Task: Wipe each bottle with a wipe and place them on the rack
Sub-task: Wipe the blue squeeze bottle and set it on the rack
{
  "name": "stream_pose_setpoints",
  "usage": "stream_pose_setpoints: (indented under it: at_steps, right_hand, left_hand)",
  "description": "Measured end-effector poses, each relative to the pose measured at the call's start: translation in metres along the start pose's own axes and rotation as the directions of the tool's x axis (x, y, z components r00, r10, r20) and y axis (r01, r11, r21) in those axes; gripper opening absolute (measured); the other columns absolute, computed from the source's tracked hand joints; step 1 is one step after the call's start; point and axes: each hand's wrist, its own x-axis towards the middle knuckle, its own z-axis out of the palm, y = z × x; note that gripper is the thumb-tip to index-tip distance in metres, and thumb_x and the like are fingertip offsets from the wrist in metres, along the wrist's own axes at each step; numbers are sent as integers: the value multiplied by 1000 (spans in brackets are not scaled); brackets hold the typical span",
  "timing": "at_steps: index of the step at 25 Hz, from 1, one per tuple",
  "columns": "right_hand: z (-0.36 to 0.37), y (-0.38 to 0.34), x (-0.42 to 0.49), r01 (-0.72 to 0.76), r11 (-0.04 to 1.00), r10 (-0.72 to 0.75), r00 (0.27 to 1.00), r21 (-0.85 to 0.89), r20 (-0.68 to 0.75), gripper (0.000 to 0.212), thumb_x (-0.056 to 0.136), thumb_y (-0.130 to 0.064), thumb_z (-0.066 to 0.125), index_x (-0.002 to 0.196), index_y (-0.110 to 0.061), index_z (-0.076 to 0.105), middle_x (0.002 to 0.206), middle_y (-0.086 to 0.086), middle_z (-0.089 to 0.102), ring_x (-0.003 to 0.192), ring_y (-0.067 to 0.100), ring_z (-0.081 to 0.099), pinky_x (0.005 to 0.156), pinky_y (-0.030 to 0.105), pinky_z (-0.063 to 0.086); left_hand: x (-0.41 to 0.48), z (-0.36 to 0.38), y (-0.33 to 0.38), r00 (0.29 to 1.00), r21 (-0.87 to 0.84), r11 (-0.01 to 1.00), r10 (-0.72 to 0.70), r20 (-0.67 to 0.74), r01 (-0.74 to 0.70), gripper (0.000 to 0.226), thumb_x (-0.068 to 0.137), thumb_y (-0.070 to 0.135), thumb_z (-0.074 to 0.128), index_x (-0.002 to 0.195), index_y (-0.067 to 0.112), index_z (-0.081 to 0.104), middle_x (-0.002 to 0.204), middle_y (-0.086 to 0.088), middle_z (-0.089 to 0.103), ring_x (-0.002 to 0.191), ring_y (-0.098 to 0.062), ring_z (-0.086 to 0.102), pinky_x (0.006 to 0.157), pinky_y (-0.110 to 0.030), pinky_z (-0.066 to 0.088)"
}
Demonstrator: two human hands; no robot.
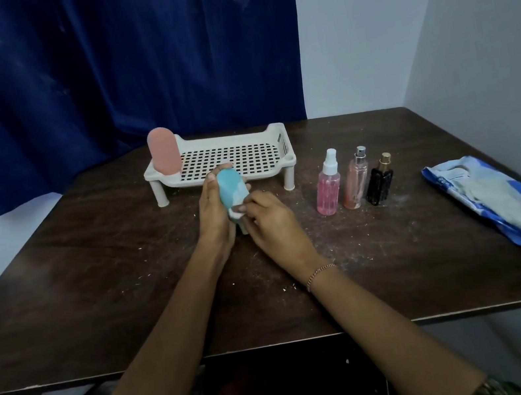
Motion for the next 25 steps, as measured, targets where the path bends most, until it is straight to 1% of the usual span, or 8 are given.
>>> stream_pose_setpoints:
  at_steps: [3, 9, 11, 14, 16, 18, 21, 25]
  right_hand:
    - [-4, 2, 0, -97, 994, 100, 993, 53, -59, 14, 81, 1, 63, 94, 2, 67, 92, 11, 62, 86, 22, 60, 80, 24, 47]
    - [-7, 6, 1, -251, 963, 261, 959, 94, -107, 12, 84, -3, 61, 94, 1, 66, 92, 9, 62, 80, 18, 61, 75, 29, 52]
    - [-8, 5, 1, -210, 972, 220, 971, 103, -95, 15, 83, -1, 61, 98, -2, 65, 95, 10, 62, 84, 20, 60, 76, 33, 53]
    - [-7, 0, -2, -39, 998, 41, 999, 48, -29, 21, 80, 3, 63, 100, -2, 65, 98, 12, 61, 87, 24, 58, 78, 33, 53]
    - [-7, -4, -1, 7, 1000, -7, 1000, 11, -6, 16, 83, -6, 62, 97, 1, 66, 98, 12, 61, 86, 24, 56, 76, 31, 51]
    - [-7, -7, 0, 11, 1000, -11, 1000, 1, 7, 23, 85, -17, 57, 94, 2, 66, 98, 12, 60, 85, 22, 54, 76, 27, 49]
    - [-8, -3, 1, 10, 1000, -10, 1000, 7, -7, 15, 84, -10, 63, 92, 2, 66, 96, 10, 61, 85, 22, 54, 75, 25, 48]
    - [-11, 8, 2, -173, 973, 192, 974, 154, -118, 19, 85, -3, 62, 102, 1, 66, 101, 10, 63, 93, 16, 59, 87, 27, 50]
  left_hand:
    - [0, 1, -1, 999, -2, 1000, 26, 31, -26, 33, 102, 33, 28, 105, 17, 57, 100, -9, 57, 82, -18, 59, 73, -32, 53]
    - [-4, 4, 0, 996, 33, 997, 65, 63, -67, 29, 103, 26, 26, 107, 15, 52, 93, -7, 55, 72, -10, 59, 66, -26, 52]
    - [-4, 4, 0, 995, 33, 998, 57, 77, -60, 28, 103, 26, 26, 109, 15, 51, 95, -5, 54, 75, -10, 57, 69, -26, 52]
    - [-3, 2, 0, 994, 29, 998, 44, 104, -47, 29, 102, 28, 28, 110, 16, 53, 102, -9, 52, 84, -15, 54, 76, -29, 49]
    - [-4, 2, 1, 993, 54, 998, 35, 113, -41, 29, 102, 29, 28, 109, 19, 54, 104, -11, 53, 85, -16, 56, 73, -27, 52]
    - [-6, 2, 3, 993, 84, 996, 17, 121, -28, 30, 102, 31, 28, 108, 22, 56, 106, -11, 54, 87, -18, 57, 73, -26, 53]
    - [-8, 5, 3, 991, 42, 999, 9, 131, -15, 29, 102, 28, 29, 108, 20, 56, 106, -7, 54, 91, -18, 54, 80, -30, 49]
    - [-12, 10, 3, 981, 13, 999, 48, 189, -51, 29, 103, 23, 25, 104, 18, 53, 102, -3, 54, 85, -12, 54, 77, -28, 48]
